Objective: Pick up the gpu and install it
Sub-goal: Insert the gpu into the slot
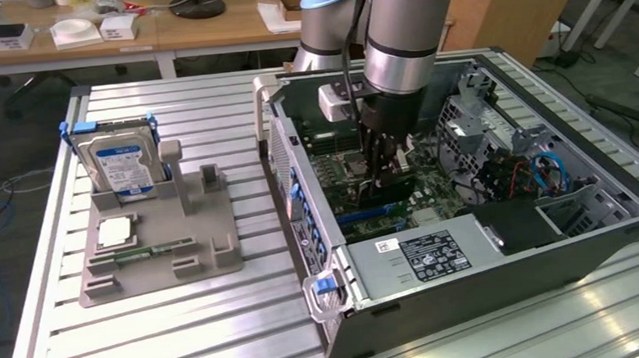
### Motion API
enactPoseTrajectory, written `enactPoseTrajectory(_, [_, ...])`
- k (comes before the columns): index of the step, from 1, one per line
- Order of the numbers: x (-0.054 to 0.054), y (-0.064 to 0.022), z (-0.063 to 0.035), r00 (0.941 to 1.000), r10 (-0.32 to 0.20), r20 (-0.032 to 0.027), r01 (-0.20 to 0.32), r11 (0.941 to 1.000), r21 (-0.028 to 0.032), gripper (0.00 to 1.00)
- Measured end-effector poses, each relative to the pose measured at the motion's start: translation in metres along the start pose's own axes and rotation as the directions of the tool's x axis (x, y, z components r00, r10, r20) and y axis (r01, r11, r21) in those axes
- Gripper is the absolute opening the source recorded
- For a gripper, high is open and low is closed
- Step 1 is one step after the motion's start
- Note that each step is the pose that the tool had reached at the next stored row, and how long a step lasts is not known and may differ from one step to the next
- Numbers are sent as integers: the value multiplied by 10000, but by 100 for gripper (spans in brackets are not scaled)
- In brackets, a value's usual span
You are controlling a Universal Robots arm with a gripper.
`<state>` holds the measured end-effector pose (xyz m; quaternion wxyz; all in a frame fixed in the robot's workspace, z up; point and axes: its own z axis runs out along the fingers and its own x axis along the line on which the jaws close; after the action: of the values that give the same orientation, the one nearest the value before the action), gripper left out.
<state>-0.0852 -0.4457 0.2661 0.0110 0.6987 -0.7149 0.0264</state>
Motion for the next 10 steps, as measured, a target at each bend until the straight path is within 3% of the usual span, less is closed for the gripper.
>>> enactPoseTrajectory(10, [31, 22, 4, 10000, 1, 0, -1, 10000, -1, 26])
